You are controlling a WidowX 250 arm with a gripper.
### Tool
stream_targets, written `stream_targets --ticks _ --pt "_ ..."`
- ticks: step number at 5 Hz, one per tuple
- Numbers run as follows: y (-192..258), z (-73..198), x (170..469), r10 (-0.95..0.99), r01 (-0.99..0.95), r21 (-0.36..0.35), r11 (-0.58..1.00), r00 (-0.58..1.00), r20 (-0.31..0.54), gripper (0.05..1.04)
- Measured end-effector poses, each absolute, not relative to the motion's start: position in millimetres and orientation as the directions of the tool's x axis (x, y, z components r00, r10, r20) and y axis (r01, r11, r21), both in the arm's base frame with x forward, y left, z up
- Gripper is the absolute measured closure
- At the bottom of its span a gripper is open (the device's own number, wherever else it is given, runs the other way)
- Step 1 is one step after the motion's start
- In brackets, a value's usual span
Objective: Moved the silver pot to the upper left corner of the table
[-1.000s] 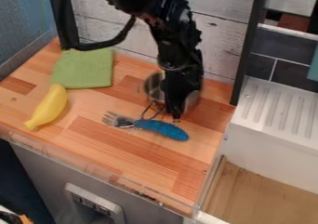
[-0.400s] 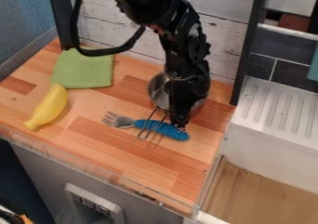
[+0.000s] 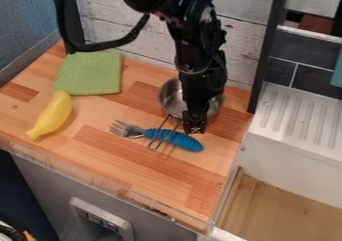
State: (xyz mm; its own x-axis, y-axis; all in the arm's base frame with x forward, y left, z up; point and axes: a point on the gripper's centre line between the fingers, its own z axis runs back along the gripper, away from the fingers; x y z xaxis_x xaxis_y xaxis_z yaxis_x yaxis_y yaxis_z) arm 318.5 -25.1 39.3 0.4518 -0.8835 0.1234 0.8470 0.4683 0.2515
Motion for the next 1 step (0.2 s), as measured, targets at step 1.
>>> stream_targets --ticks 1 --pt "-18.7 69.3 319.8 -0.875 0.821 0.301 0.485 0.452 0.176 0.073"
